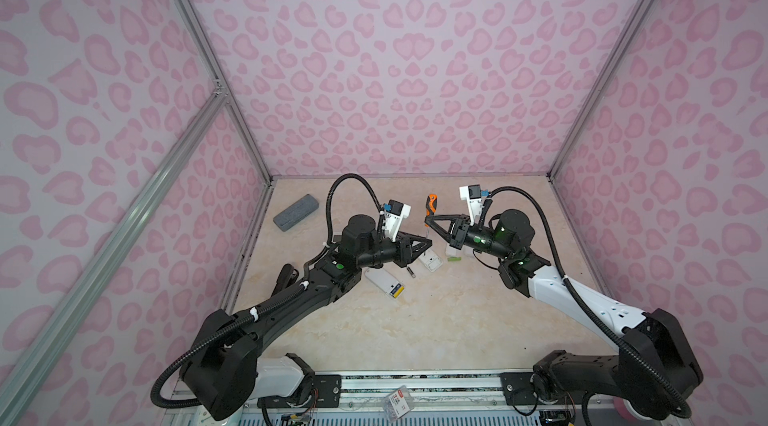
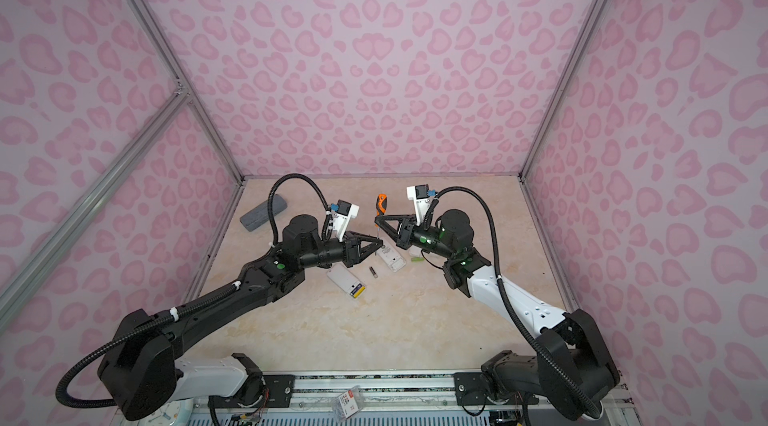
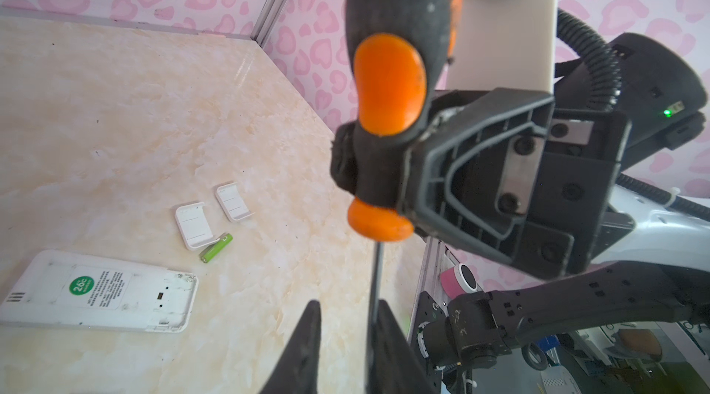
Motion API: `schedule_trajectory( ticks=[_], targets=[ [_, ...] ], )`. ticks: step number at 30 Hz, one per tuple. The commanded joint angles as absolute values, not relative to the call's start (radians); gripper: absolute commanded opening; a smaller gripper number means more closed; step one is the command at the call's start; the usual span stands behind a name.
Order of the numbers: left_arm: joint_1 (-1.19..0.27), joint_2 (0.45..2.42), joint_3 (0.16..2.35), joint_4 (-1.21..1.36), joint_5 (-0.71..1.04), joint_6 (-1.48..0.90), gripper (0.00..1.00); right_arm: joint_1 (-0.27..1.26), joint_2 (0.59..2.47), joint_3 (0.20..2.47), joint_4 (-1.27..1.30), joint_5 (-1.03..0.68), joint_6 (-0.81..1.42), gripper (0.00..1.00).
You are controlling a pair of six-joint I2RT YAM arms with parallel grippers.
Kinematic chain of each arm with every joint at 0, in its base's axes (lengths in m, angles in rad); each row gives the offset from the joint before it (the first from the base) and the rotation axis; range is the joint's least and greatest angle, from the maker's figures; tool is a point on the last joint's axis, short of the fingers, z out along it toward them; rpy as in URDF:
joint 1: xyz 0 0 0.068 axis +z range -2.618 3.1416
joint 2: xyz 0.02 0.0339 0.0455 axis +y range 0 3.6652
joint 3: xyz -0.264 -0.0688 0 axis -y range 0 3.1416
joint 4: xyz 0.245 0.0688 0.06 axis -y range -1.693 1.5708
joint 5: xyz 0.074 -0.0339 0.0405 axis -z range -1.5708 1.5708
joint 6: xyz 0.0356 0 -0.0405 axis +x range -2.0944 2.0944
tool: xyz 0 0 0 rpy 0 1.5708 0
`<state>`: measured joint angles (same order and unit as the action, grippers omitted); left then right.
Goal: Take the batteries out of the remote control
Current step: 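Lift the screwdriver with the right gripper toward the remote in the left gripper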
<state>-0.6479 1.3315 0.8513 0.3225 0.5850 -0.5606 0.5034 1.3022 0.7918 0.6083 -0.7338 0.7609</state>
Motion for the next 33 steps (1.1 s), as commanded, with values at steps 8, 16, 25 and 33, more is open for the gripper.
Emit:
schedule_trajectory(
  ticks=[8,16,25,33],
  targets=[
    [-0.639,1.311,0.839,0.265,0.549,-0.495,0.04,0.525,1.31,0.878,0.374,-0.611,0.686,0.48],
    [-0.638,1.292,0.863,0.055,0.426,-0.348,0.04,0.55,1.358,1.03,0.044,-0.505,0.663,0.51],
    [-0.64,1.277,0.87,0.01,0.411,-0.313,0.04,0.556,1.464,1.095,0.044,-0.594,0.731,0.5],
    [-0.641,1.269,0.872,-0.022,0.387,-0.299,0.04,0.571,1.514,1.143,0.026,-0.585,0.731,0.24]
  ],
)
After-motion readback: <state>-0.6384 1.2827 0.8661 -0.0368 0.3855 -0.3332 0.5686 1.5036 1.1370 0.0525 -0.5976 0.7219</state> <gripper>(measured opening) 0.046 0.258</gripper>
